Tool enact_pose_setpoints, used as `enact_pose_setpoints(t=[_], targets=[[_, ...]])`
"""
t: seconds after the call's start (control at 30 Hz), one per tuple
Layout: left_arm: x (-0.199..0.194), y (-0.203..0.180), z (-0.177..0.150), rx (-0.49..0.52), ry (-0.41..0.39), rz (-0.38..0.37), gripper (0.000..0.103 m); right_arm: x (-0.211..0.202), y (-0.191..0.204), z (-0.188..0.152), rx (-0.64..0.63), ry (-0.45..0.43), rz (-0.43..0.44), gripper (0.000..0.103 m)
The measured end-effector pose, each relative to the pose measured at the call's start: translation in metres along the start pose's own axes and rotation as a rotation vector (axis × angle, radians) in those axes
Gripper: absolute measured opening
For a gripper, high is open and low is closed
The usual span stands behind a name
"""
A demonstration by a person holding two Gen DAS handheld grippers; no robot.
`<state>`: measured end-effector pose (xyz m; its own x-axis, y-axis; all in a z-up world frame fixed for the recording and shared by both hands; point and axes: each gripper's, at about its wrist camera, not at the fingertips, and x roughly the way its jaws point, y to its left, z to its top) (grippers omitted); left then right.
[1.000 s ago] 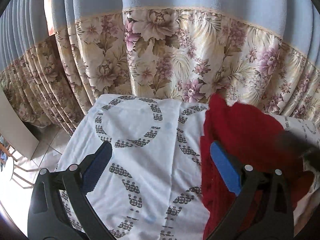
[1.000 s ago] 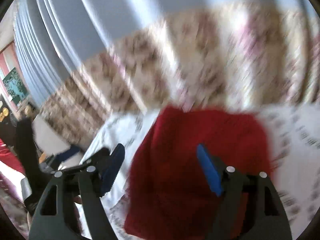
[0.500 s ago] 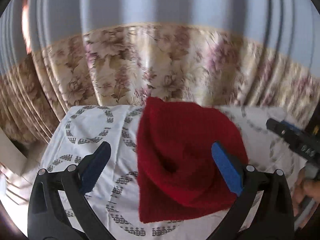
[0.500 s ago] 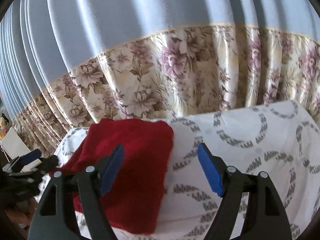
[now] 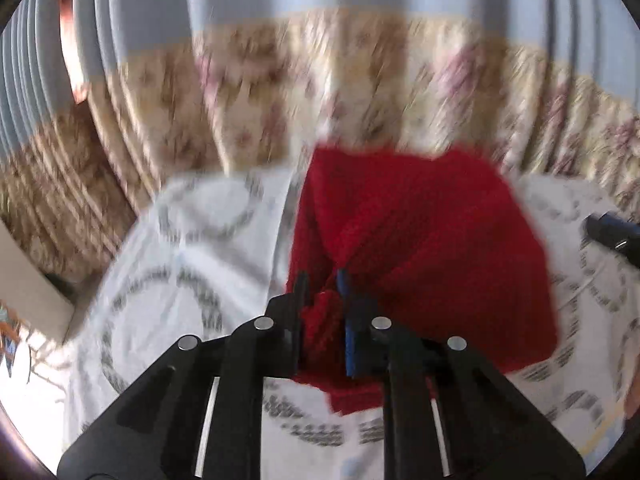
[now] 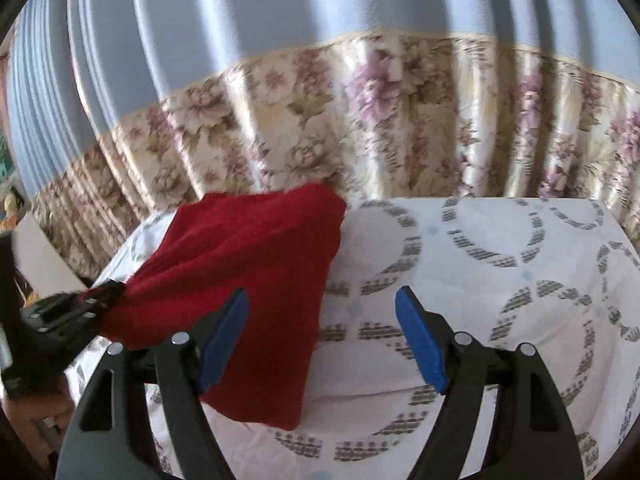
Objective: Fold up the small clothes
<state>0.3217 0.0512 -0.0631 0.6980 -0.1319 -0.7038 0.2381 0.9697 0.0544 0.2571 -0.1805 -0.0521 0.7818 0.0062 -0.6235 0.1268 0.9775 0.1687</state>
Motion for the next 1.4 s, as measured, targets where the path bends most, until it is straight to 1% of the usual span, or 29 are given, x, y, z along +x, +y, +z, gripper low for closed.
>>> enact_pose_setpoints(t=[0.07, 0.13, 0.17, 0.2, 0.23, 0.27, 0.3, 0.37, 0.43, 0.47, 0.5, 0.57, 0.67, 0.73, 0.77, 0.83, 0.87, 0.9, 0.93, 0.97, 1.07, 1.13, 1.17, 1.2, 1.23, 1.3, 1.33, 1.37, 1.4], targets=[[0.024, 0.009, -0.015, -0.019, 0.048, 0.024, 0.018, 0.013, 0.008, -0.005, -0.025, 0.036, 0.003, 0.076], [0.030, 0.011, -0.026, -0.021, 0.035, 0.070, 0.028, 0.029, 0.016, -0.013, -0.059, 0.087, 0.005, 0.076], [0.028, 0.012, -0.028, -0.025, 0.027, 0.077, 0.036, 0.036, 0.018, -0.018, -0.079, 0.111, 0.003, 0.076], [0.026, 0.015, -0.026, -0.039, 0.026, 0.080, 0.052, 0.039, 0.018, -0.020, -0.084, 0.117, -0.001, 0.076], [0.023, 0.020, -0.024, -0.054, 0.028, 0.090, 0.063, 0.039, 0.016, -0.020, -0.080, 0.113, -0.006, 0.076], [0.021, 0.024, -0.021, -0.065, 0.032, 0.093, 0.080, 0.037, 0.014, -0.019, -0.071, 0.101, -0.001, 0.076], [0.014, 0.031, -0.016, -0.070, 0.034, 0.078, 0.085, 0.032, 0.009, -0.015, -0.051, 0.066, -0.001, 0.076], [-0.004, 0.043, -0.005, -0.078, 0.002, 0.082, 0.086, 0.025, 0.002, -0.005, -0.040, 0.026, -0.022, 0.079], [-0.025, 0.055, 0.019, -0.093, -0.042, 0.061, 0.090, 0.024, -0.002, 0.008, -0.044, 0.014, -0.030, 0.081], [-0.031, 0.059, 0.031, -0.099, -0.061, 0.045, 0.094, 0.026, -0.003, 0.016, -0.050, 0.007, -0.039, 0.081], [-0.033, 0.058, 0.048, -0.087, -0.077, 0.039, 0.095, 0.027, -0.004, 0.022, -0.054, 0.005, -0.041, 0.081], [-0.025, 0.050, 0.069, -0.048, -0.081, 0.055, 0.096, 0.032, -0.002, 0.035, -0.060, -0.006, -0.045, 0.081], [0.020, 0.031, 0.094, -0.009, 0.002, 0.033, 0.096, 0.048, 0.006, 0.051, -0.087, 0.009, -0.037, 0.082], [0.049, 0.017, 0.100, 0.032, 0.052, 0.026, 0.095, 0.062, 0.012, 0.058, -0.101, 0.027, -0.035, 0.082], [0.060, 0.010, 0.101, 0.057, 0.073, 0.040, 0.094, 0.066, 0.013, 0.059, -0.104, 0.034, -0.032, 0.082], [0.081, 0.000, 0.100, 0.092, 0.103, 0.042, 0.087, 0.076, 0.015, 0.061, -0.111, 0.049, -0.034, 0.082], [0.091, -0.001, 0.098, 0.089, 0.128, 0.024, 0.067, 0.081, 0.015, 0.061, -0.108, 0.058, -0.029, 0.082], [0.096, -0.001, 0.096, 0.076, 0.144, -0.010, 0.030, 0.084, 0.015, 0.060, -0.106, 0.063, -0.028, 0.082], [0.099, -0.001, 0.095, 0.068, 0.158, -0.043, 0.013, 0.086, 0.014, 0.059, -0.104, 0.066, -0.031, 0.082], [0.098, -0.002, 0.096, 0.081, 0.150, -0.040, 0.011, 0.090, 0.013, 0.057, -0.103, 0.071, -0.031, 0.082], [0.083, -0.004, 0.108, 0.131, 0.071, -0.007, 0.010, 0.095, 0.011, 0.056, -0.105, 0.068, -0.039, 0.082], [0.076, 0.000, 0.117, 0.145, 0.012, 0.075, 0.010, 0.096, 0.009, 0.055, -0.096, 0.059, -0.042, 0.082], [0.080, -0.001, 0.117, 0.164, 0.009, 0.103, 0.010, 0.097, 0.009, 0.055, -0.087, 0.059, -0.035, 0.082], [0.092, -0.006, 0.111, 0.217, 0.021, 0.146, 0.011, 0.100, 0.010, 0.055, -0.084, 0.063, -0.031, 0.082], [0.103, -0.009, 0.106, 0.242, 0.035, 0.164, 0.011, 0.102, 0.011, 0.054, -0.082, 0.066, -0.031, 0.082], [0.119, -0.010, 0.089, 0.242, 0.060, 0.157, 0.014, 0.105, 0.013, 0.051, -0.076, 0.078, -0.023, 0.082], [0.121, -0.008, 0.083, 0.224, 0.049, 0.153, 0.015, 0.107, 0.014, 0.049, -0.077, 0.086, -0.019, 0.083], [0.119, -0.003, 0.079, 0.190, 0.038, 0.150, 0.023, 0.109, 0.016, 0.047, -0.086, 0.101, -0.021, 0.084], [0.114, 0.005, 0.078, 0.135, 0.034, 0.149, 0.044, 0.113, 0.017, 0.044, -0.106, 0.123, -0.028, 0.085]])
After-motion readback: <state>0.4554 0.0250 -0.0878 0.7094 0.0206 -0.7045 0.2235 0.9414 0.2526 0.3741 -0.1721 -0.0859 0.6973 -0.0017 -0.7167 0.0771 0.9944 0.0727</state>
